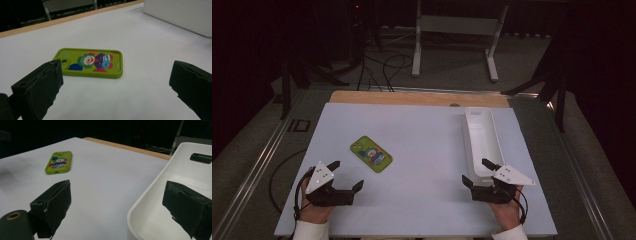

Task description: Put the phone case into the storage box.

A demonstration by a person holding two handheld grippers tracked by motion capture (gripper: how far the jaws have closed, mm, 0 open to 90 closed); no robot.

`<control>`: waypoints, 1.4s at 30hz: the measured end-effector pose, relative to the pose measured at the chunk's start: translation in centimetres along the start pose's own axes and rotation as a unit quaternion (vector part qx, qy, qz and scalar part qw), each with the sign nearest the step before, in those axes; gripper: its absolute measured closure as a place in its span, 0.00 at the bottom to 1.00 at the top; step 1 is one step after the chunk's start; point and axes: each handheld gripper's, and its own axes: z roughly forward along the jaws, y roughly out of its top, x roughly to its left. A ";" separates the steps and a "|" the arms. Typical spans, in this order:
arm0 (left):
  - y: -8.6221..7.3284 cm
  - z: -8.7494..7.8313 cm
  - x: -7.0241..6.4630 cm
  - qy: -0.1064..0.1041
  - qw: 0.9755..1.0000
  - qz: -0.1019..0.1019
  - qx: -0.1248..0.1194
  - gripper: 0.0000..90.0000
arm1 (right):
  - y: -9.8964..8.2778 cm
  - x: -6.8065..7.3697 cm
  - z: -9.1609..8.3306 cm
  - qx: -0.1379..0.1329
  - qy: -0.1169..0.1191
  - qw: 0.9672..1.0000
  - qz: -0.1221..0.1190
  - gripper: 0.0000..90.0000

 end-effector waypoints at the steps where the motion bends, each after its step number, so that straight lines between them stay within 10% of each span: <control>1: 0.0 0.0 0.0 -0.001 1.000 -0.001 0.001 0.00 | 0.0 0.0 0.0 0.000 -0.002 1.000 0.001 0.09; 42: 1.1 0.6 -1.0 0.006 1.000 0.005 0.010 0.00 | 0.2 -0.1 -0.4 -0.004 -0.018 1.000 0.004 0.09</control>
